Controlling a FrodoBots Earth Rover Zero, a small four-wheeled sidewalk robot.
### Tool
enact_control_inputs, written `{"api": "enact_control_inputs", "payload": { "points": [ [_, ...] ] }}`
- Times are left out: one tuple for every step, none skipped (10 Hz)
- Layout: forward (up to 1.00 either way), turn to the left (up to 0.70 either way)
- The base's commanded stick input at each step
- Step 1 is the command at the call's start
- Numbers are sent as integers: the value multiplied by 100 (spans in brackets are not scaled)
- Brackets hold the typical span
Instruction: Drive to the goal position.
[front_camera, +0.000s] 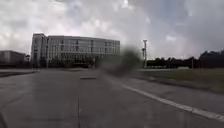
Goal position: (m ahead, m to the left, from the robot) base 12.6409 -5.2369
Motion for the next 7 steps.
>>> {"api": "enact_control_inputs", "payload": {
  "points": [
    [70,0],
    [70,0],
    [70,0],
    [70,0],
    [70,0],
    [70,0],
    [70,0]
  ]
}}
